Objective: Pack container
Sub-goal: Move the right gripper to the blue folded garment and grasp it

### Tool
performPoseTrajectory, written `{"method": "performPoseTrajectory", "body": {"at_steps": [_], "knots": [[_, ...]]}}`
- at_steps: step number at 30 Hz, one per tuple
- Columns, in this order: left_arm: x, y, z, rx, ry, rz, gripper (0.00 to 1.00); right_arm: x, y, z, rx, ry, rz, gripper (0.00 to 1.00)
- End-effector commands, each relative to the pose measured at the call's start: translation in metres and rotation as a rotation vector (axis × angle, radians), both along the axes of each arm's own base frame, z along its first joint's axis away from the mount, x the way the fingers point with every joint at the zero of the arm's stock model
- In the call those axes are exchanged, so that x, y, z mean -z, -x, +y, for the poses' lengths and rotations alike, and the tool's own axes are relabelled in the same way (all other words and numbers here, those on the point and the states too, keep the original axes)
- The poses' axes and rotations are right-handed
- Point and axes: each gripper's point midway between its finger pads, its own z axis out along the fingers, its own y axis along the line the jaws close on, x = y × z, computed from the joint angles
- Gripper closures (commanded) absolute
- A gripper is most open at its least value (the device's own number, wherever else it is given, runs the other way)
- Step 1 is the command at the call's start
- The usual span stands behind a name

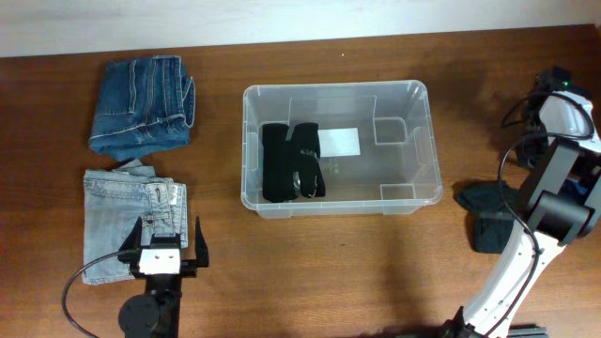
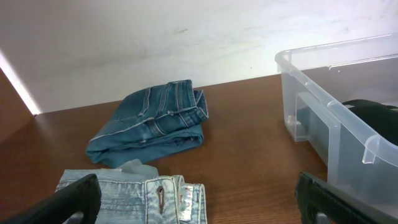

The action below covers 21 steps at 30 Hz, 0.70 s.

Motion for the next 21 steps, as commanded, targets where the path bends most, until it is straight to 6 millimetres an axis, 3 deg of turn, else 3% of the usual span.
{"method": "performPoseTrajectory", "body": {"at_steps": [1,5,7,8,15,18,21], "knots": [[0.000,0.000,-0.001,0.008,-0.012,-0.001,0.01,0.015,0.009,0.005,0.003,-0.021,0.036,0.01],[0.000,0.000,-0.001,0.008,-0.012,-0.001,0.01,0.025,0.003,0.016,-0.003,-0.103,-0.006,0.15],[0.000,0.000,-0.001,0.008,-0.012,-0.001,0.01,0.029,-0.001,0.021,-0.005,-0.141,-0.027,0.30],[0.000,0.000,-0.001,0.008,-0.011,-0.001,0.01,0.032,-0.002,0.025,-0.006,-0.166,-0.041,0.45],[0.000,0.000,-0.001,0.008,-0.012,-0.001,0.01,0.032,0.000,0.028,0.046,-0.166,-0.064,0.83],[0.000,0.000,-0.001,0.008,-0.012,-0.001,0.01,0.020,0.004,0.022,0.150,-0.091,-0.101,0.96],[0.000,0.000,-0.001,0.008,-0.012,-0.001,0.01,-0.003,0.002,0.018,0.255,-0.036,-0.186,0.96]]}}
